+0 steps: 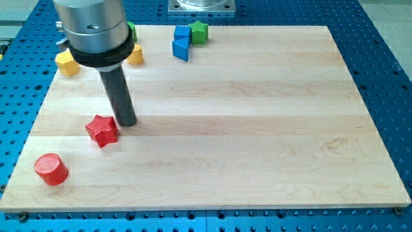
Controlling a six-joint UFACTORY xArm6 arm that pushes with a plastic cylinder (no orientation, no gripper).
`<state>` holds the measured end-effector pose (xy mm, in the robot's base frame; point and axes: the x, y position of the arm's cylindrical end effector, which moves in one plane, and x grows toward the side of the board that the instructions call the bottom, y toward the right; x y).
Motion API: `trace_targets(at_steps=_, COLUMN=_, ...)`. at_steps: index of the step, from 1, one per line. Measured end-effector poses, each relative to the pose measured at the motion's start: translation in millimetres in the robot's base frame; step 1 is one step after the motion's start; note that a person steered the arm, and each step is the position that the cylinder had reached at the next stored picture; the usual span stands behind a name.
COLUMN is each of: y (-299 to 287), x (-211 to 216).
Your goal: Move the red star diagonally to the triangle
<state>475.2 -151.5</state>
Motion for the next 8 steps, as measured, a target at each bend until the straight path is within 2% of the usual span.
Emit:
trace_targets(at_steps=1, y=-30, x=60)
trace_targets(at_steps=2, y=-38, x=74)
trace_targets(at_steps=4, y=-27, x=29)
trace_targets(at_steps=8, y=-35, x=23)
